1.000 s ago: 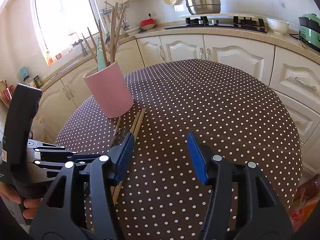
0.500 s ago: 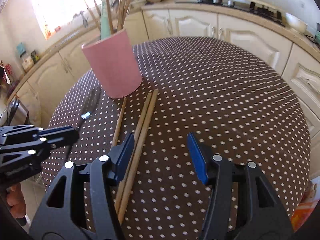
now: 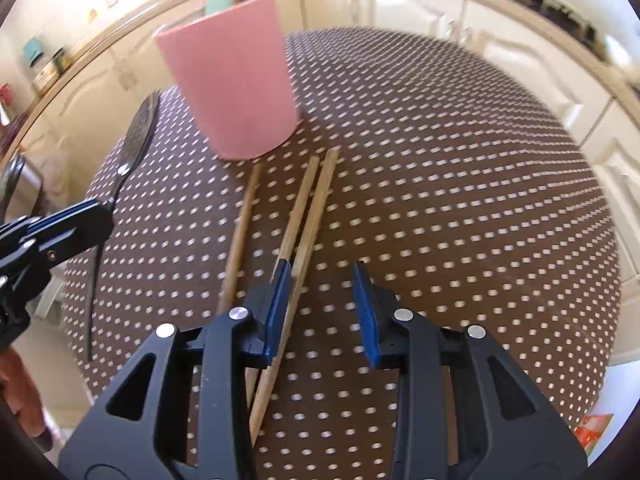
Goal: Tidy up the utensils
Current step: 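Lift the fork with the left tool while the right tool grasps a chopstick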
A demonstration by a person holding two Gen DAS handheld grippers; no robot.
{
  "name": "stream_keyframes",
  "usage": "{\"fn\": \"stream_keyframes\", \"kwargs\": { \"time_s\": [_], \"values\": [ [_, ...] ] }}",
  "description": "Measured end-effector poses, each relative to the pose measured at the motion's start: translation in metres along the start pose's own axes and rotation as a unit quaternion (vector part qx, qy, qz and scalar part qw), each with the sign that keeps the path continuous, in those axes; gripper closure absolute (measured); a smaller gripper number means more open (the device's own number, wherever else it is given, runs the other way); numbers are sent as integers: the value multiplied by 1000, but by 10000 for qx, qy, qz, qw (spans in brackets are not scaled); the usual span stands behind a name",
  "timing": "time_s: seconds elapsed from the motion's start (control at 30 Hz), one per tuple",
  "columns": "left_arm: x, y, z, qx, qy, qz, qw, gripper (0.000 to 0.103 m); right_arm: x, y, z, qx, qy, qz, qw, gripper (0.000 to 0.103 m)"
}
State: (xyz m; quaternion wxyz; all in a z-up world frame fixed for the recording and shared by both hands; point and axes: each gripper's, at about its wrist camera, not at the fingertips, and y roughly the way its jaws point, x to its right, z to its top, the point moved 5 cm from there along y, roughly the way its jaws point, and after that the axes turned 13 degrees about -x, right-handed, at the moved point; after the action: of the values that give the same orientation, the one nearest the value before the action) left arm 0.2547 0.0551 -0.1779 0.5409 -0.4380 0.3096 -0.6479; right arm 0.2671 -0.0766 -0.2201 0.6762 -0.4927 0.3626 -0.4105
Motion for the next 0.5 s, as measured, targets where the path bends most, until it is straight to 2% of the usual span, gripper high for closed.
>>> {"fn": "stream_keyframes", "kwargs": {
  "time_s": [0.07, 0.13, 0.2, 0.3, 0.5],
  "values": [
    [-1, -2, 0, 48, -27, -28, 10000, 92, -7, 2, 7, -81, -173, -261, 9995, 76],
    [-2, -4, 0, 75, -21, -72, 9999, 92, -9, 3, 10, -133, -247, -318, 9991, 82],
    [-2, -6, -1, 139, -6, -89, 9999, 92, -12, 3, 13, -152, -309, -318, 9989, 92],
    [-1, -14, -1, 311, -15, -192, 9993, 92, -13, 3, 17, -85, -327, -173, 9993, 97],
    [3, -35, 3, 855, 20, -370, 9957, 92, -6, -28, 8, 674, -193, 183, 9974, 97]
  ]
}}
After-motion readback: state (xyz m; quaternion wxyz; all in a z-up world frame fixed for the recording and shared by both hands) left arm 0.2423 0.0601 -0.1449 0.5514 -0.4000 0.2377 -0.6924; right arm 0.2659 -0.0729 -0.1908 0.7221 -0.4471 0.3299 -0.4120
